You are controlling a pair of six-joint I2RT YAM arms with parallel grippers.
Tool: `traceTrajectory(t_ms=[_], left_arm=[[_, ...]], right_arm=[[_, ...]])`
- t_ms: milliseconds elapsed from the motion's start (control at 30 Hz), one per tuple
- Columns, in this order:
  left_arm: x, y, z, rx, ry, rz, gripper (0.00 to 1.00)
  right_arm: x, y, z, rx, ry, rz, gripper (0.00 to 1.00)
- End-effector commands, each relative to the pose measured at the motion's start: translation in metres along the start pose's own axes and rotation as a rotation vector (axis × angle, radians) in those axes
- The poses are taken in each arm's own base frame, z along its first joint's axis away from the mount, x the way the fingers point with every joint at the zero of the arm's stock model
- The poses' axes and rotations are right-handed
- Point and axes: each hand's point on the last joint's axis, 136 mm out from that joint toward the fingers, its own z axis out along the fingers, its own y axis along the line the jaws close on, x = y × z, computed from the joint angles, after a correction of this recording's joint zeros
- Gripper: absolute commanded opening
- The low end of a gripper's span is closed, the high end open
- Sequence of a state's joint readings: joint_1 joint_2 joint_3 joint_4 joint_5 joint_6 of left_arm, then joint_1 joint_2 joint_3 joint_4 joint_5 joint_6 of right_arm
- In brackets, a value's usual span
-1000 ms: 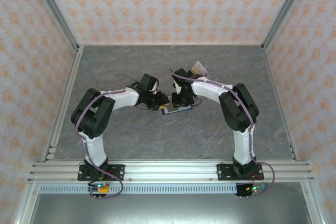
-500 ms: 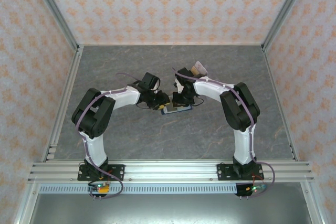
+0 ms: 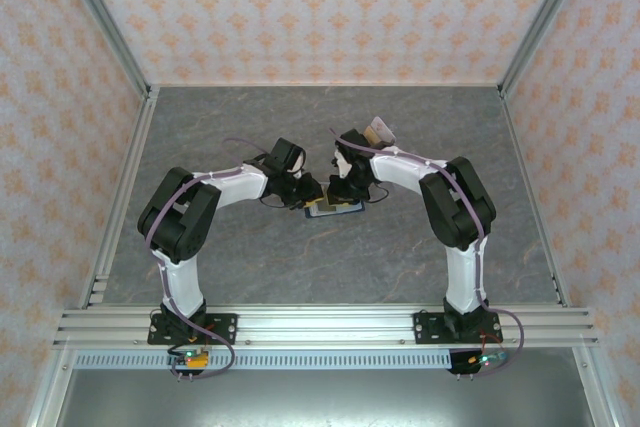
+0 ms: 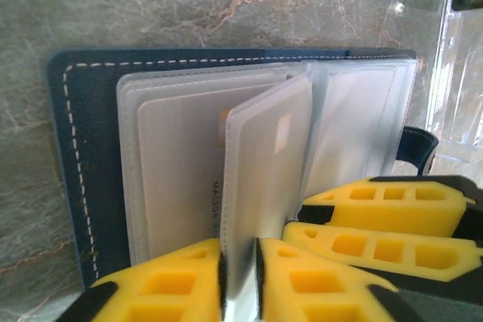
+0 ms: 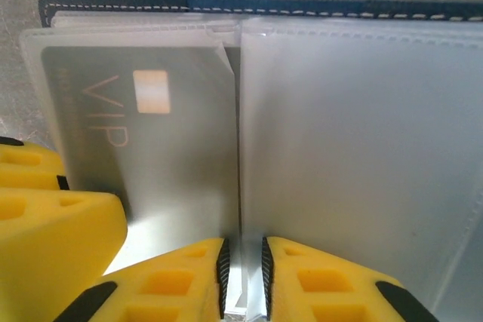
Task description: Take the credit cards out of the card holder
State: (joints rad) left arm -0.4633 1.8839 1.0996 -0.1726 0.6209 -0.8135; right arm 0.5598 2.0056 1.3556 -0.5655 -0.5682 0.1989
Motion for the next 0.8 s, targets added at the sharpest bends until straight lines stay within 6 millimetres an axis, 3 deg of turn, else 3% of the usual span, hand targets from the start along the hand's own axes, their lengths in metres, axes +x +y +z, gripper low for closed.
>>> traceTrajectory(t_ms=[0, 233, 433, 567, 767], left_arm=[[-0.001, -0.007, -0.010, -0.008, -0.018, 0.055, 0.14], [0.001, 0.028, -0.040, -0.184, -0.039, 0.100, 0.08], [0.000, 0.045, -0.070, -0.252, -0.055, 0.125, 0.08], [-0.001, 0.043, -0.076, -0.244, -0.058, 0.127, 0.12], [0.001, 0.012, -0.061, -0.096, -0.031, 0.120, 0.29]], right_arm=[[0.003, 0.000, -0.002, -0.014, -0.015, 0.007, 0.28], [-0.004, 0.017, -0.025, -0.085, -0.116, -0.013, 0.48], [-0.012, 0.015, -0.044, -0.077, -0.224, -0.016, 0.61], [-0.018, 0.010, -0.054, -0.051, -0.289, -0.004, 0.63], [-0.023, 0.001, -0.064, 0.004, -0.350, 0.005, 0.63]])
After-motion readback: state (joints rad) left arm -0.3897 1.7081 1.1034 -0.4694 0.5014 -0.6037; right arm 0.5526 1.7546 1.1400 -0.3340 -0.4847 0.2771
